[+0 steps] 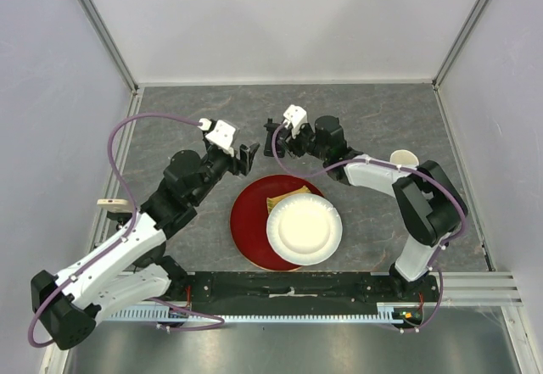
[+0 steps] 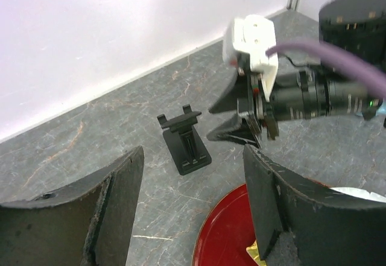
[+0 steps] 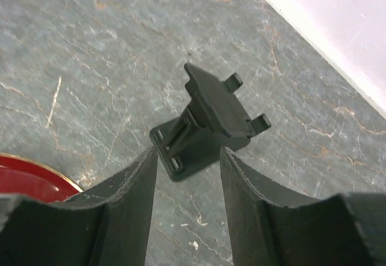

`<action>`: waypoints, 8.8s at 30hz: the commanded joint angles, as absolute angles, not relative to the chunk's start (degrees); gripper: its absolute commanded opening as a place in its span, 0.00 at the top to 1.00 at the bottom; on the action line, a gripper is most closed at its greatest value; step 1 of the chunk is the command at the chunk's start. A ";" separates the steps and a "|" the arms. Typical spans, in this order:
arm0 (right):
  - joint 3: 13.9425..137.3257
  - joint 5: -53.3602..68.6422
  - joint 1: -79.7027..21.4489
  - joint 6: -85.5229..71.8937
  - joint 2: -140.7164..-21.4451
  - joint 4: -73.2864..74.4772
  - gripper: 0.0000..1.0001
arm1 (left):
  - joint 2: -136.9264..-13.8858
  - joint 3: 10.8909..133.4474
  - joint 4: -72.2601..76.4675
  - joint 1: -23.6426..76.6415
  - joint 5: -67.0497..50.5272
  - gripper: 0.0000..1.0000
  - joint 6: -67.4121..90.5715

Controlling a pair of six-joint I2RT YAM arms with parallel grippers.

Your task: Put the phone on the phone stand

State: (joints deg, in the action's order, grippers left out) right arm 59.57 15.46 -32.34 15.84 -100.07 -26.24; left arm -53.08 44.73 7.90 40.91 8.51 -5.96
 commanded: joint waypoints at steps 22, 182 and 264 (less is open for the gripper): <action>65.83 7.47 -34.89 28.91 -108.98 -33.31 0.57 | -43.59 43.77 11.95 40.96 15.47 0.28 -10.72; 56.61 -51.09 1.44 -77.69 -61.36 38.48 0.02 | -49.58 46.76 6.77 29.53 23.65 0.37 2.37; 60.82 0.37 32.70 29.18 -102.91 48.96 0.02 | -36.74 37.44 19.78 60.12 23.82 0.13 -18.63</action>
